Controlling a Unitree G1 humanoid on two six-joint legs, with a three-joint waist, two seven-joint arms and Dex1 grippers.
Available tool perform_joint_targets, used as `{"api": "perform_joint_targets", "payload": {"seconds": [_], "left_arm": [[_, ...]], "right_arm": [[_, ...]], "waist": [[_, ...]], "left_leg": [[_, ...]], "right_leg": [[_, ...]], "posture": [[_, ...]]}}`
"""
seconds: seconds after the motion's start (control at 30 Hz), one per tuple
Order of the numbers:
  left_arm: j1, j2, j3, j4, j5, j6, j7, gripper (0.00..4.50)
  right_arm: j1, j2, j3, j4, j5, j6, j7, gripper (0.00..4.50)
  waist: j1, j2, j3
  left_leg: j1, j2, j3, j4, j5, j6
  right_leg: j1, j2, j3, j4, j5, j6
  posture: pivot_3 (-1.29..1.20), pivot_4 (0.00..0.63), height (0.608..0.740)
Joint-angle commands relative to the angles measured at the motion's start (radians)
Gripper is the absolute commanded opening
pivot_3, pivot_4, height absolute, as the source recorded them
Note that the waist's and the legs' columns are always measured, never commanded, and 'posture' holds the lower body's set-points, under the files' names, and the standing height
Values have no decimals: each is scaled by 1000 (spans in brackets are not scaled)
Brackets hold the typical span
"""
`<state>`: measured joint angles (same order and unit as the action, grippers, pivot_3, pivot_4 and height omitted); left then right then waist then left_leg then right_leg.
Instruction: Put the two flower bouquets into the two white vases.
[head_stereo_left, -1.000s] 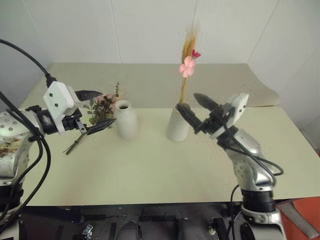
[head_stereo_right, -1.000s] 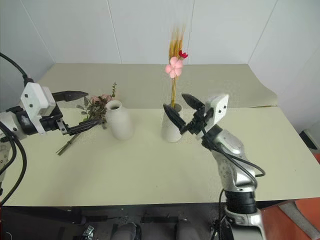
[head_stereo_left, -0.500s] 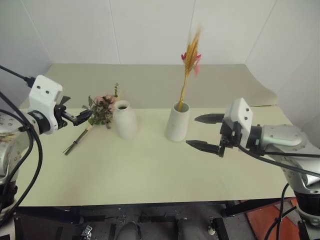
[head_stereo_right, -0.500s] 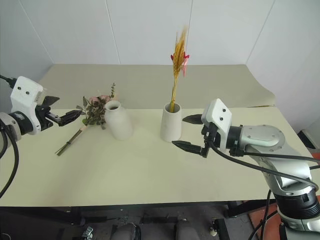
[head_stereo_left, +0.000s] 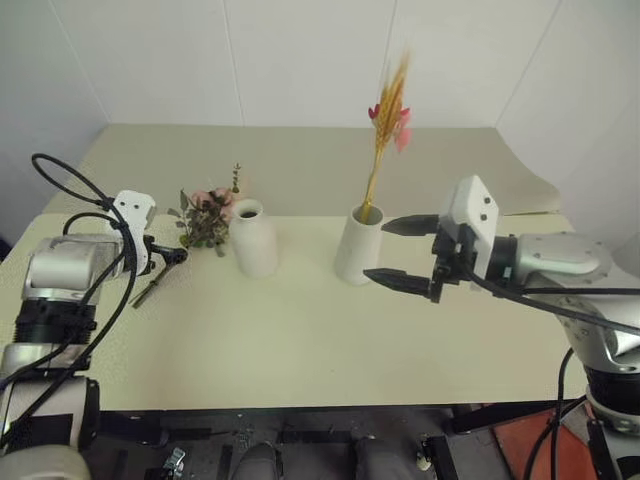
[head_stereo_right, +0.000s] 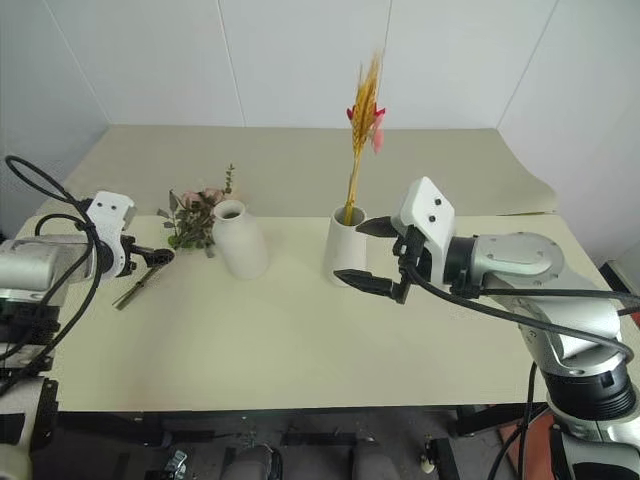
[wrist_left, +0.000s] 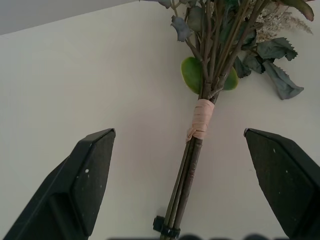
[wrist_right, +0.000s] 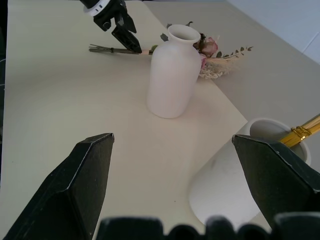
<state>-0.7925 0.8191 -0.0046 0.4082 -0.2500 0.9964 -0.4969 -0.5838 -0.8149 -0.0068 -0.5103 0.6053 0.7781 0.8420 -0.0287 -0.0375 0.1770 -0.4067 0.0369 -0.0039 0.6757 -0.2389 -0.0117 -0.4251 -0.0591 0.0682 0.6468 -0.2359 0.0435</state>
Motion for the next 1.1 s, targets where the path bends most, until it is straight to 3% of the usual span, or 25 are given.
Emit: {"api": "perform_joint_targets", "payload": {"seconds": [0.03, 0.43, 0.63, 0.73, 0.83, 1.0, 1.1], "left_arm": [[-46, -15, -23, 107, 42, -113, -64, 3865], [-130, -84, -20, 337, 148, -334, -57, 30], [-164, -172, 240, 311, 38, -617, 155, 2], [-224, -257, 383, 261, -81, -731, 208, 2], [-284, -386, 572, 199, -293, -833, 237, 2], [-325, -494, 638, 108, -472, -845, 150, 2], [-306, -495, 585, 71, -490, -810, 61, 2]], "right_arm": [[-8, -20, -40, -40, 20, 24, -14, 4500], [14, -22, -33, -36, -19, 5, -44, 4500], [23, -13, -27, -28, -49, -15, -56, 4500], [24, -5, -21, -21, -71, -33, -66, 4500], [26, 6, -20, -20, -82, -47, -70, 4500], [38, 26, -21, -35, -107, -58, -93, 4500], [58, 27, -26, -54, -120, -57, -111, 4500]], "waist": [[3, 0, 0], [14, 0, 0], [16, -1, 0], [17, -1, 0], [26, -2, 0], [17, -2, 0], [15, -2, 0]], "left_leg": [[0, 0, 0, 0, 0, 0], [-1, 0, 0, 1, 0, 0], [-2, 0, -1, 1, 0, 0], [-3, 0, -1, 2, 0, 0], [-4, -1, -2, 3, 0, 0], [-3, -2, -2, 2, 0, 0], [-3, -2, -2, 3, 0, 0]], "right_leg": [[0, 0, 0, 0, 0, 0], [0, 0, 0, 0, 0, 0], [0, -1, -1, 0, 0, 0], [0, -1, -1, 0, 1, 1], [0, -2, -2, 0, 1, 1], [1, -3, -2, 1, 1, 2], [1, -2, -2, 0, 1, 2]], "posture": [[0, 150, 740], [0, 150, 740], [0, 150, 740], [0, 150, 740], [0, 150, 740], [0, 150, 740], [0, 150, 740]]}}
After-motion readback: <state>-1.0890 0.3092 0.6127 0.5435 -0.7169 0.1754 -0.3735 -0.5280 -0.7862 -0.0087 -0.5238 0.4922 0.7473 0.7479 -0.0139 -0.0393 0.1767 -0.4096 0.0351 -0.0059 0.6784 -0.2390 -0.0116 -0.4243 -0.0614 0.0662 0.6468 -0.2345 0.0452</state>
